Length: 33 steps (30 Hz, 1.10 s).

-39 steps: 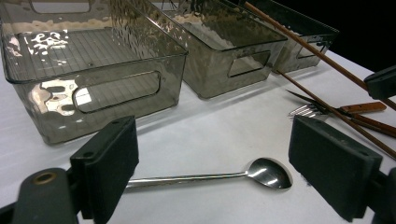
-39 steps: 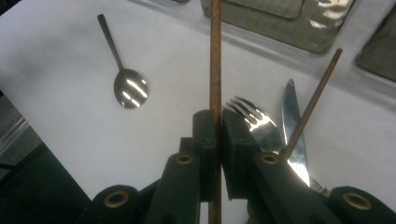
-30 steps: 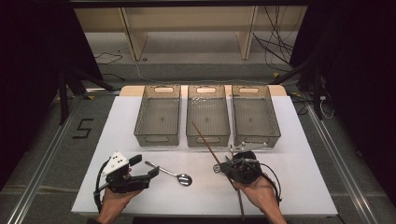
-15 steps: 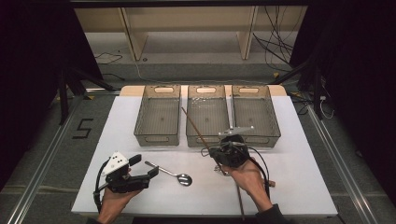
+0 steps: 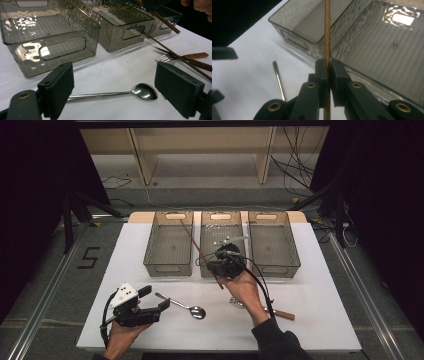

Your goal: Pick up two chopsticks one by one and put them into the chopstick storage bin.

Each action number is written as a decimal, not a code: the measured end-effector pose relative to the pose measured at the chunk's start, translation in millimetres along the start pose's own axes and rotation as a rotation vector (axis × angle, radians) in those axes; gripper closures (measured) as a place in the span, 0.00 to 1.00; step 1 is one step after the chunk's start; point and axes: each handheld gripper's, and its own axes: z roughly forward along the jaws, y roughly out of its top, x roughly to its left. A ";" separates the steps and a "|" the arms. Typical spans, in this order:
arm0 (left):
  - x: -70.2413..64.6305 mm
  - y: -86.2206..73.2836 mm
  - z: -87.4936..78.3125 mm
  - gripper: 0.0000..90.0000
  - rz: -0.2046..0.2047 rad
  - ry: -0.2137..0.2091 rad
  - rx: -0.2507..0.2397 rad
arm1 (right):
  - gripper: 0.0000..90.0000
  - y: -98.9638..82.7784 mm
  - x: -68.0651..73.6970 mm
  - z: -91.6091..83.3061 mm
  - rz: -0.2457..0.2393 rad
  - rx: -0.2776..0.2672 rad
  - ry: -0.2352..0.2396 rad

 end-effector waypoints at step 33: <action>0.8 0.8 -2.2 0.17 0.001 -0.006 -0.010 | 0.95 80.6 3.3 87.0 0.099 0.052 0.017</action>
